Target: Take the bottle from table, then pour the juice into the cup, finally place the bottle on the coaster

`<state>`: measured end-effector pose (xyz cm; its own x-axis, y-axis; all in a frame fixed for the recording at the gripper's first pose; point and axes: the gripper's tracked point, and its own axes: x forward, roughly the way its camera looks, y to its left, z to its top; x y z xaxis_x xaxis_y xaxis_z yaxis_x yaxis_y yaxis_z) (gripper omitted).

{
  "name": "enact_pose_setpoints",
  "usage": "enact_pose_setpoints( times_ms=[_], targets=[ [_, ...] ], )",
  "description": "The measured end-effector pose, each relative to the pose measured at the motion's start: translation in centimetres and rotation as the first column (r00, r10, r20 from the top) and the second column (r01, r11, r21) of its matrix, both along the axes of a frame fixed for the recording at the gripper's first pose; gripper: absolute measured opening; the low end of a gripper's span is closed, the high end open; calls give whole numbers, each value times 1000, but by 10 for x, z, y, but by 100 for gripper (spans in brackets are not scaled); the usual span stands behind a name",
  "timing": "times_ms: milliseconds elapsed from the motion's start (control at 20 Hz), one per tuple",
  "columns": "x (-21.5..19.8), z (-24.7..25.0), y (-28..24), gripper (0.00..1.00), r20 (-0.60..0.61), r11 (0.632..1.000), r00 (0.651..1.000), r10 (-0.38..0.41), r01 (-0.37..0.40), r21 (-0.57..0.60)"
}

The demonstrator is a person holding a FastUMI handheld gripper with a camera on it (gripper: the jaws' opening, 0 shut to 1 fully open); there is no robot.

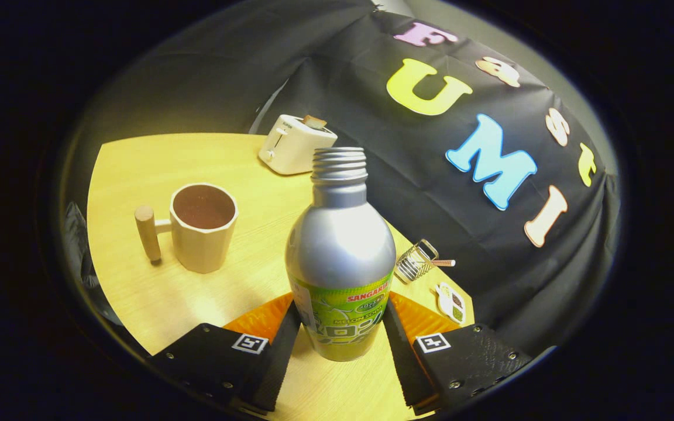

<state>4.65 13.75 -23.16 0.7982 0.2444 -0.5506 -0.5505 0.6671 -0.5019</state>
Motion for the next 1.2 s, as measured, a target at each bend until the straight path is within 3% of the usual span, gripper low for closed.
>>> enact_pose_setpoints(
  times_ms=[700,1200],
  targets=[
    [-11,-6,27,78,7,959,994,108,-102,-264],
    [-10,-5,35,77,-21,875,988,154,-146,-462]
  ],
)
